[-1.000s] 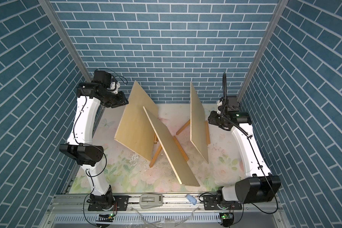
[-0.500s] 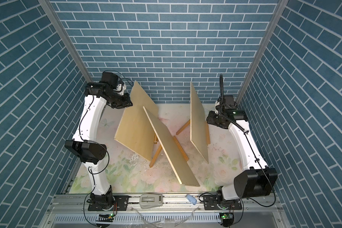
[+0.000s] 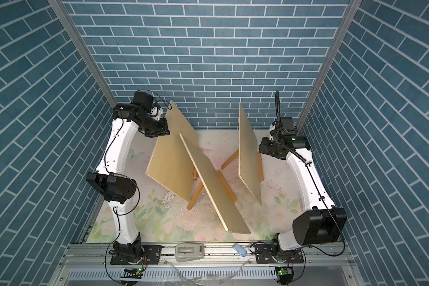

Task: Disassemble the easel
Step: Pick up the drawing board from the easel.

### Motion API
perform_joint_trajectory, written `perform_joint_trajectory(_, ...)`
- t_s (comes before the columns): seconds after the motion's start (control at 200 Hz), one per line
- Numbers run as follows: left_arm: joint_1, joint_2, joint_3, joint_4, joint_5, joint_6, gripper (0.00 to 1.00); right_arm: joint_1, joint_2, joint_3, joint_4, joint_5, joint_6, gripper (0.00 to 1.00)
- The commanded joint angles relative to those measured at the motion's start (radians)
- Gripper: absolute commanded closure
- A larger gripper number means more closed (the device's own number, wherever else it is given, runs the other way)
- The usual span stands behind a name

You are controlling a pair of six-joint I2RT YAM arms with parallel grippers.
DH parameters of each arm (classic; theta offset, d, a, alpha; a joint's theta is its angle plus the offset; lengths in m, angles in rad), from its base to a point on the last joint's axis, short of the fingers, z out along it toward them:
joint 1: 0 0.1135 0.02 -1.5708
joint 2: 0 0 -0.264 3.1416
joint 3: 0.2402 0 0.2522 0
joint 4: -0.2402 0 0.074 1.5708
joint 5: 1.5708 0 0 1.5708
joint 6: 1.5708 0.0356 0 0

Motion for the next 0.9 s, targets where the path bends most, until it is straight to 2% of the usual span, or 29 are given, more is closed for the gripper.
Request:
perform_joint_trajectory(0.0, -0.002, 0.008, 0.010, -0.042, -0.080, 0.017, 0.98, 0.006, 0.017, 0.032, -0.021, 0.015, -0.018, 0.54)
perform_joint_trajectory(0.01, -0.002, 0.008, 0.010, -0.041, -0.081, 0.017, 1.00, 0.007, 0.017, 0.033, -0.021, 0.014, -0.019, 0.54)
perform_joint_trajectory(0.375, -0.003, -0.032, 0.010, -0.033, -0.089, 0.016, 1.00, 0.006, 0.015, 0.027, -0.034, 0.021, -0.032, 0.54)
perform_joint_trajectory(0.615, -0.011, -0.110, 0.011, 0.021, -0.045, 0.003, 1.00, 0.007, -0.003, 0.012, -0.032, 0.030, -0.035, 0.54)
perform_joint_trajectory(0.895, -0.011, -0.163, 0.106, -0.033, -0.035, -0.015, 1.00, 0.007, -0.019, -0.002, -0.024, 0.017, -0.037, 0.55)
